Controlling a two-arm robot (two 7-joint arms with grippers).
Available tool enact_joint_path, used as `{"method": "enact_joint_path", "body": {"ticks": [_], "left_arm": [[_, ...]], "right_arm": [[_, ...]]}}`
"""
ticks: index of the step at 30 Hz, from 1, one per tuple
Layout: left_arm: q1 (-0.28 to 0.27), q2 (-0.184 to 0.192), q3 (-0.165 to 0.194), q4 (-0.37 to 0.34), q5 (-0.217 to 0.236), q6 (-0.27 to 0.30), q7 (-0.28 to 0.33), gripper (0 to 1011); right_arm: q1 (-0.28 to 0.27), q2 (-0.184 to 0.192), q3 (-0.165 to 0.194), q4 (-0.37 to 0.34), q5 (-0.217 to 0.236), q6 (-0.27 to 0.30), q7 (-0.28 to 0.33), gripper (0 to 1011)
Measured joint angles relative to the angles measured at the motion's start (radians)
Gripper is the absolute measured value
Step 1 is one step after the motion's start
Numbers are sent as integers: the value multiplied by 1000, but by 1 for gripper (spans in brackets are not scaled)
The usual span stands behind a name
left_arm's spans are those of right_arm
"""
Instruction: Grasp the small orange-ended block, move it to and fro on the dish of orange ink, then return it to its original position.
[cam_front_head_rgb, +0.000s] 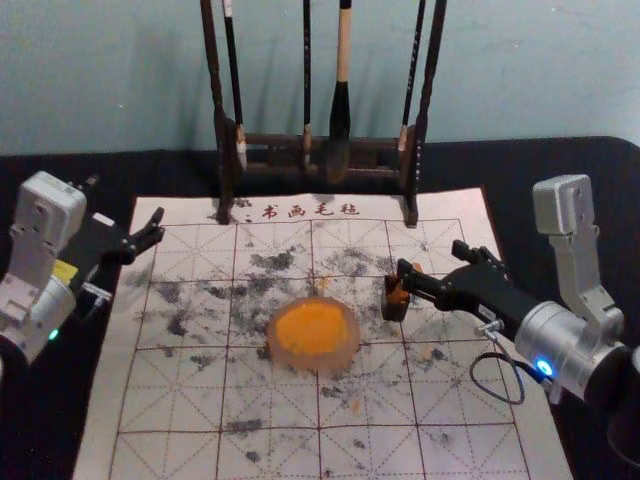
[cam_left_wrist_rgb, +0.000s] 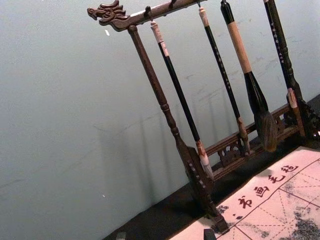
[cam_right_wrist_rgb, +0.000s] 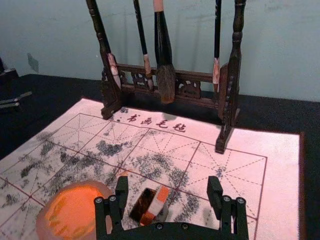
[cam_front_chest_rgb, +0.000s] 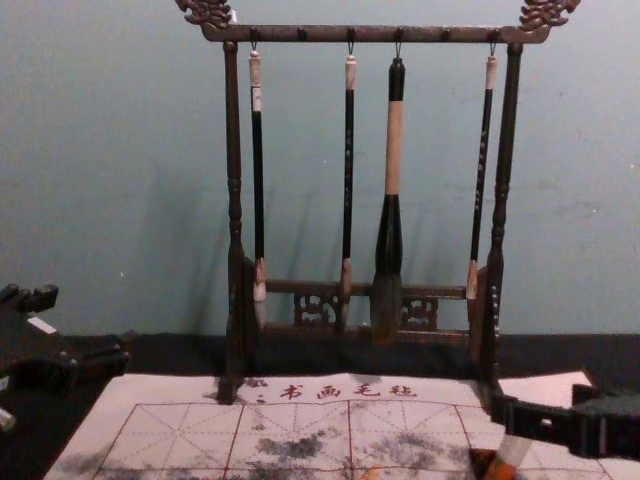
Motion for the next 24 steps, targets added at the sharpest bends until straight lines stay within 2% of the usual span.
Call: {"method": "enact_joint_path", "body": {"ticks": [8,18,24], "left_arm": [[0,0,0,0,0,0,0,1001],[0,0,0,0,0,0,0,1001],[0,0,0,0,0,0,0,1001]], "right_arm": [[25,-55,11,23,15,75,-10,1003],[23,-94,36,26,33,149,-19,1003],[20,-110,51,23,45,175,-23,1003]]}}
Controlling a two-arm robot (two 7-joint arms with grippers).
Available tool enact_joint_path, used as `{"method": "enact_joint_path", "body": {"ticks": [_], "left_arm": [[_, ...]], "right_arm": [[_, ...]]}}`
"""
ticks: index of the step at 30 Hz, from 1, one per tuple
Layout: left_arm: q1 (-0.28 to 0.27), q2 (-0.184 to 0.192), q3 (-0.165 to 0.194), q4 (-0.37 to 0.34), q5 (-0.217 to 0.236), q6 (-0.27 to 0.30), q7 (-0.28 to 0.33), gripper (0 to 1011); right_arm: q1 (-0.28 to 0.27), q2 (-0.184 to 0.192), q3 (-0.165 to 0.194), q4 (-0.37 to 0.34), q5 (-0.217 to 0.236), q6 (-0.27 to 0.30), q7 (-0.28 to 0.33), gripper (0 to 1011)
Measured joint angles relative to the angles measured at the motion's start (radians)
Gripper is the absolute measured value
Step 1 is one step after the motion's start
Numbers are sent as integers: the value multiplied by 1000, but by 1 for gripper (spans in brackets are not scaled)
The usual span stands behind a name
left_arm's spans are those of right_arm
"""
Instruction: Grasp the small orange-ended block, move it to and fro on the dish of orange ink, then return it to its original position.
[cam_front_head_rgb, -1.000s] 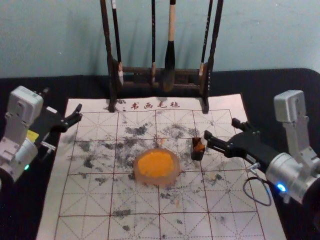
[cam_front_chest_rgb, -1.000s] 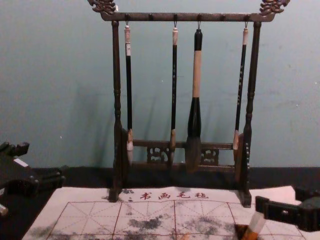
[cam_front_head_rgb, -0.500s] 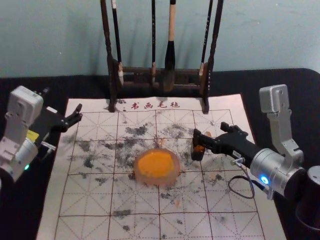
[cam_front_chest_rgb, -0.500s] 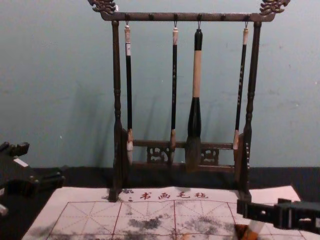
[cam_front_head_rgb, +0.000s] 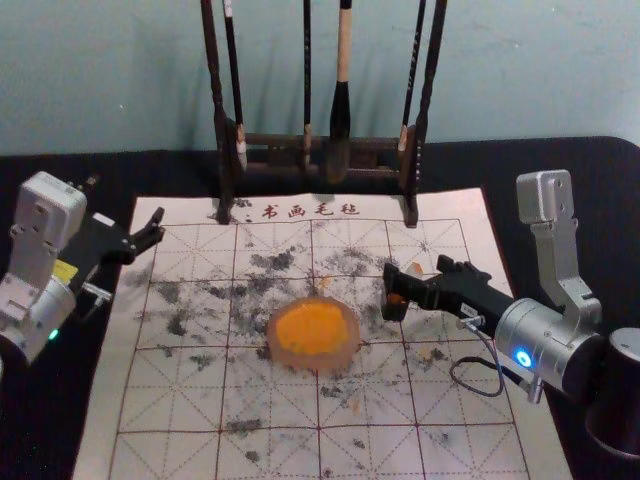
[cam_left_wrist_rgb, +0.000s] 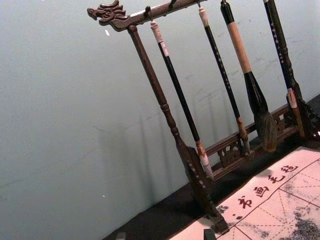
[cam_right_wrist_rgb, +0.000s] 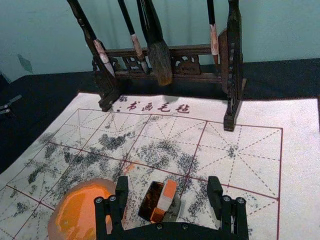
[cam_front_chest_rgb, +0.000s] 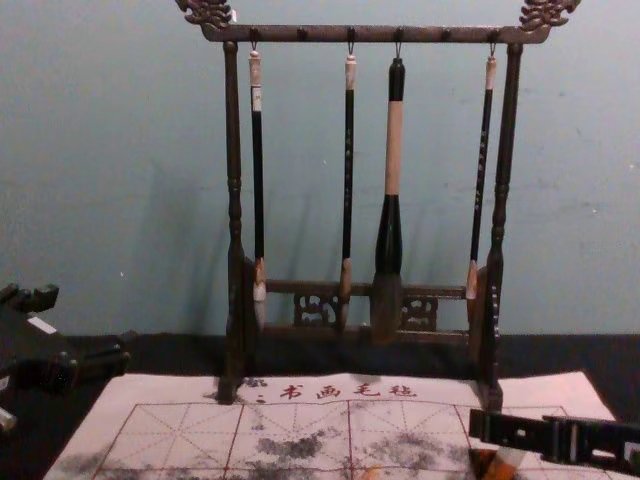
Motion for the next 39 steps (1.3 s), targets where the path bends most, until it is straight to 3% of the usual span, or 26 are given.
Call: {"method": "enact_joint_path", "body": {"ticks": [16,19,27,39], "left_arm": [[0,0,0,0,0,0,0,1001],[0,0,0,0,0,0,0,1001],[0,0,0,0,0,0,0,1001],[0,0,0,0,0,0,0,1001]], "right_arm": [[0,-3,2,-1,3,6,-1,1003],[0,-3,1,-1,3,6,-1,954],[0,-2,0,-1,2,4,-1,761],[0,-1,0,-1,1,3,0,358]]}}
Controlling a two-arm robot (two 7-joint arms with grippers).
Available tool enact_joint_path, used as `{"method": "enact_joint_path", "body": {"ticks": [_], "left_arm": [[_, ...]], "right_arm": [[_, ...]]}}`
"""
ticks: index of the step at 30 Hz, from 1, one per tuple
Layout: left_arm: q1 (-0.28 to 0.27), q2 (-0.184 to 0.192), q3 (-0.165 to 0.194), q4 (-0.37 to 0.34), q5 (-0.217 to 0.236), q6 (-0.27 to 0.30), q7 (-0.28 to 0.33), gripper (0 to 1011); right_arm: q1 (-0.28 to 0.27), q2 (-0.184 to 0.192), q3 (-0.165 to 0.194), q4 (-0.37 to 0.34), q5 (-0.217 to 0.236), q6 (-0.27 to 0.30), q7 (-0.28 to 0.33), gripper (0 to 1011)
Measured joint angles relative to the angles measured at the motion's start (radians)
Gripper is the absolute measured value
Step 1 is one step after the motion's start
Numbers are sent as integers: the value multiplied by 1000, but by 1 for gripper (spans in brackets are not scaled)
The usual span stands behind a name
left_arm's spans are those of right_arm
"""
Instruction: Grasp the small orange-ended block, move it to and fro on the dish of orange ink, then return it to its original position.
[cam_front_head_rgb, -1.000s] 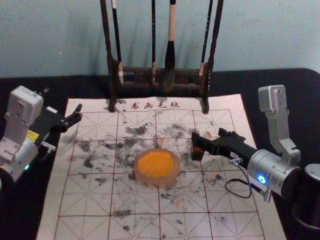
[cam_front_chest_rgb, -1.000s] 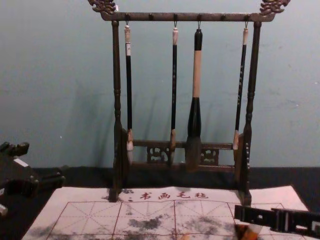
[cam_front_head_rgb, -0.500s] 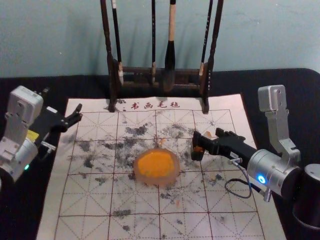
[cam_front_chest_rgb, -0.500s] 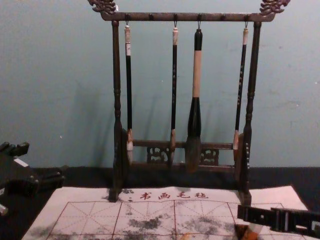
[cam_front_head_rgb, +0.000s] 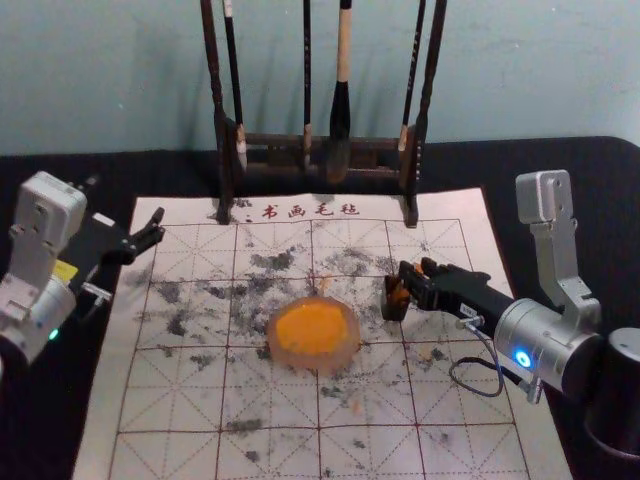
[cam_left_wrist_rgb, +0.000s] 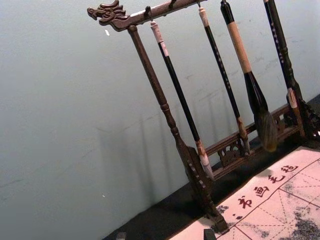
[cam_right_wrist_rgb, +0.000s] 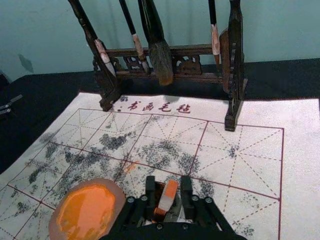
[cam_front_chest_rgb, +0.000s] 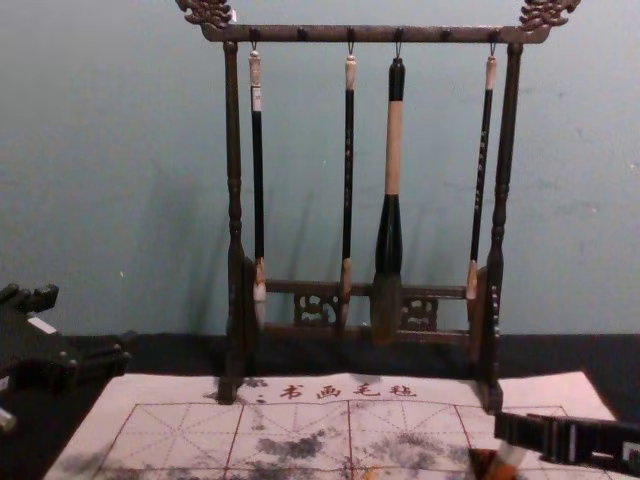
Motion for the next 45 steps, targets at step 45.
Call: {"method": "enact_joint_path", "body": {"ticks": [45], "left_arm": [[0,0,0,0,0,0,0,1002]], "right_arm": [[19,102,8,-121,-106,-80,116,119]]}}
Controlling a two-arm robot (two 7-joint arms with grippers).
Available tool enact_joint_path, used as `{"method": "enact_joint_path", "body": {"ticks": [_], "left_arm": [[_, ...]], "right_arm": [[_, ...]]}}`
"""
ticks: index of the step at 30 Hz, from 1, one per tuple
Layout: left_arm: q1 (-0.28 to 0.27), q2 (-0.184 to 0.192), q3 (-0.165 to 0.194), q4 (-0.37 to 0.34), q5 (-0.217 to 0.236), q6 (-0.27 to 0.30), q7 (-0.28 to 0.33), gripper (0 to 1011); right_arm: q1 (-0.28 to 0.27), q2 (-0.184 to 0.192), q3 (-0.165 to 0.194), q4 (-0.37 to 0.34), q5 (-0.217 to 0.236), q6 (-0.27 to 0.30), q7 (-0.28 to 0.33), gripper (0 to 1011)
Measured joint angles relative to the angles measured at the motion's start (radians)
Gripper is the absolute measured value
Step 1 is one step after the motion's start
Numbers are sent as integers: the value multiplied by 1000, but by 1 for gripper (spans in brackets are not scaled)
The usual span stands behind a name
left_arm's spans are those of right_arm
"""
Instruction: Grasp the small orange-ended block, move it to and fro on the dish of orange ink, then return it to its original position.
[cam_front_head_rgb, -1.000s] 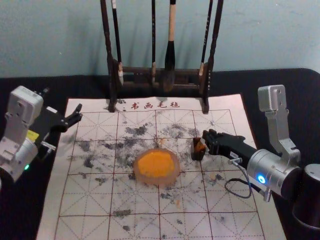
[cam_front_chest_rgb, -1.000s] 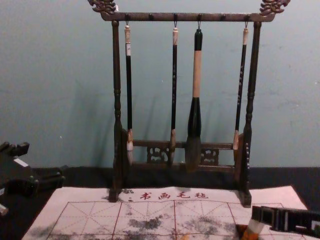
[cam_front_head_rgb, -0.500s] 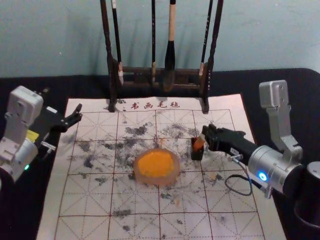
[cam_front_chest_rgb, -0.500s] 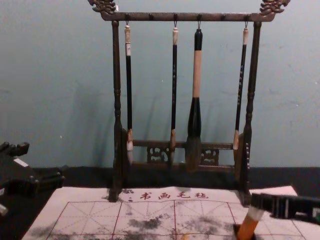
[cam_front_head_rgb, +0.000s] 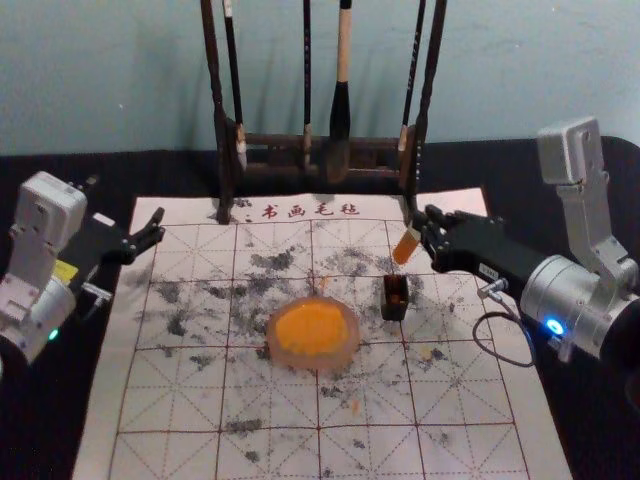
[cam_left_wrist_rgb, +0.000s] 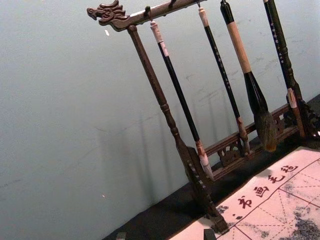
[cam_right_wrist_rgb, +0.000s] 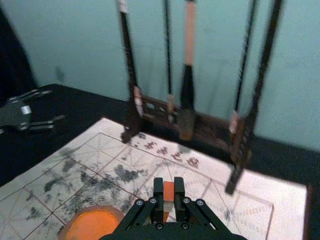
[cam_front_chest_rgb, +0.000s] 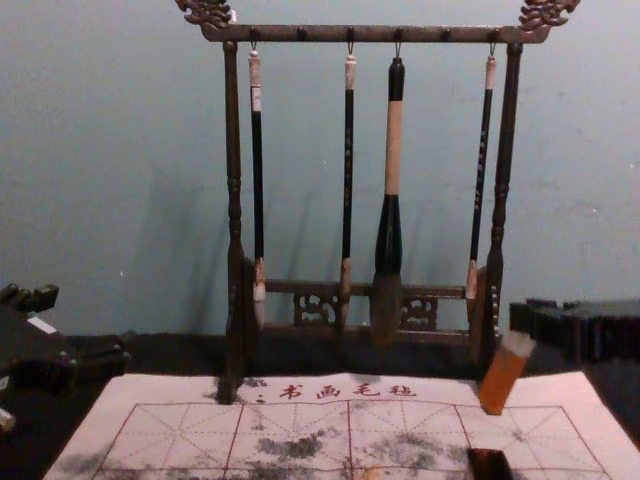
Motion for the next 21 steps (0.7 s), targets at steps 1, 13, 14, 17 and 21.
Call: {"method": "enact_joint_path", "body": {"ticks": [1,13,14,17,21], "left_arm": [[0,0,0,0,0,0,0,1001],[0,0,0,0,0,0,0,1001],[0,0,0,0,0,0,0,1001],[0,0,0,0,0,0,0,1001],[0,0,0,0,0,0,0,1001]], "right_arm": [[7,10,-5,1,-8,-12,19,119],[170,100,-115,129,-96,-192,313,119],[184,102,-123,141,-98,-198,331,119],[232,108,-159,186,-104,-224,400,119],[292,110,-208,240,-113,-248,475,119]]}}
